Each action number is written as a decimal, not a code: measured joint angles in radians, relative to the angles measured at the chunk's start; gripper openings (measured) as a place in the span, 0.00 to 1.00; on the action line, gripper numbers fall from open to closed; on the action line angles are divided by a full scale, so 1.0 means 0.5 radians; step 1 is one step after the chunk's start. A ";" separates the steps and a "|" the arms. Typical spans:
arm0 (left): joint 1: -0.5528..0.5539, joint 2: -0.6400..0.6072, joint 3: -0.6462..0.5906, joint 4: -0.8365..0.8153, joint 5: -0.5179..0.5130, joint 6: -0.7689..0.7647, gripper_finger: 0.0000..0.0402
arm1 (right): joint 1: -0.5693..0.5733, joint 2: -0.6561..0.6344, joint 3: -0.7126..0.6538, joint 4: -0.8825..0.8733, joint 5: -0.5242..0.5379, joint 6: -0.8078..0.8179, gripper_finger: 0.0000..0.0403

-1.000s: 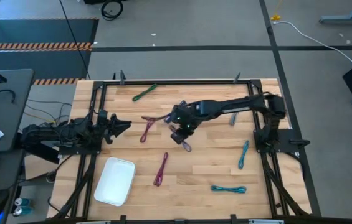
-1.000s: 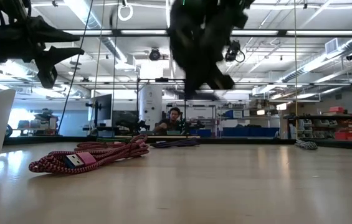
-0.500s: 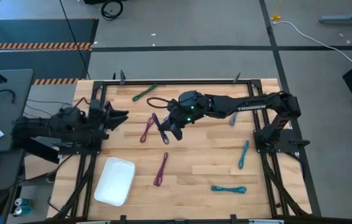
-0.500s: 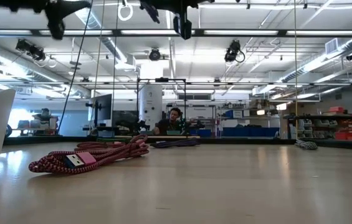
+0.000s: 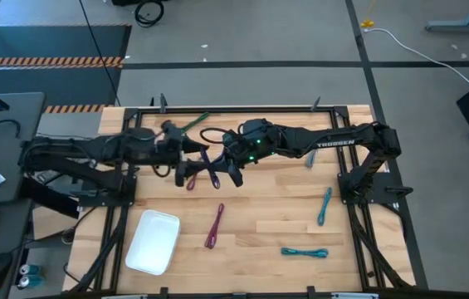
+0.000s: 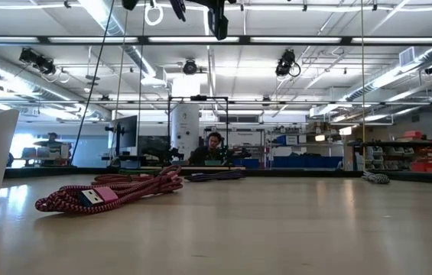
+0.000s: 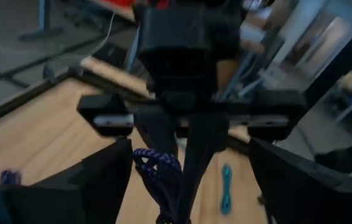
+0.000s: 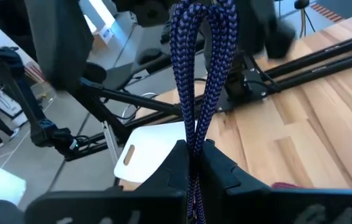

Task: Pick and place USB-C Cables
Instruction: Put the bottom purple charger cable into the white bin, then put the bottom blue charger cable into the white bin

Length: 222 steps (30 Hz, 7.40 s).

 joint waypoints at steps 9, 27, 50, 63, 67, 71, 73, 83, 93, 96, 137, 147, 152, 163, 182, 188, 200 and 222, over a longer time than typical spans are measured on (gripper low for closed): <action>0.001 0.118 0.213 -0.334 -0.005 -0.013 0.55 | 0.017 0.000 0.000 0.066 0.018 -0.008 0.04; -0.160 0.062 0.343 -0.493 -0.016 0.091 0.03 | -0.133 -0.094 0.001 -0.296 -0.234 0.068 0.30; -1.389 0.082 -0.181 -1.662 0.238 -2.230 0.04 | -0.166 -0.166 -0.162 -1.056 0.403 -0.359 0.32; -1.477 0.082 -0.675 -1.171 0.253 -2.629 0.04 | -0.135 -0.166 -0.162 -1.091 0.412 -0.424 0.32; -1.476 0.082 -0.677 -1.204 0.256 -2.621 0.04 | -0.134 -0.166 -0.162 -1.128 0.411 -0.426 0.32; -1.476 0.082 -0.677 -1.297 0.256 -2.621 0.06 | -0.134 -0.177 -0.162 -1.199 0.411 -0.421 0.32; -1.476 0.082 -0.678 -1.331 0.256 -2.621 0.11 | -0.134 -0.204 -0.162 -1.258 0.412 -0.414 0.32; -1.418 0.005 -0.654 -1.188 0.423 -2.624 0.50 | 0.025 -0.494 -0.162 -1.739 0.434 -0.219 0.32; -1.301 -0.136 -0.232 -1.184 -0.531 -2.271 0.55 | 0.768 -0.729 -0.683 -1.576 0.297 0.441 0.32; -1.297 -0.132 -0.132 -1.169 -1.009 -2.034 0.52 | 0.964 -0.737 -0.919 -1.294 0.034 0.474 0.32; -1.269 -0.128 -0.083 -1.176 -0.913 -1.560 0.43 | 1.591 -0.237 -1.002 -1.207 0.511 1.130 0.19; -1.269 -0.128 -0.083 -1.176 -0.908 -1.565 0.43 | 1.488 -0.225 -1.288 -1.091 0.464 0.973 0.47; -1.269 -0.128 -0.084 -1.175 -0.908 -1.575 0.43 | 1.488 -0.226 -1.394 -0.764 0.428 0.788 0.43; -1.268 -0.129 -0.083 -1.162 -0.908 -1.583 0.43 | 1.463 -0.115 -1.369 -0.816 0.462 0.861 0.09; -1.268 -0.129 -0.083 -0.586 -1.033 -0.663 0.43 | 0.675 -0.179 -0.076 0.014 0.997 0.177 0.05; -1.263 -0.129 -0.083 -0.024 -1.084 0.024 0.43 | 0.514 -0.166 0.050 0.755 1.072 -0.167 0.04; -0.900 -0.107 -0.083 0.430 -1.100 0.262 0.69 | 0.481 -0.161 0.052 0.833 1.077 -0.288 0.04; -0.518 0.106 -0.083 0.764 -0.489 0.635 0.09 | 0.472 -0.162 0.052 0.811 1.067 -0.322 0.12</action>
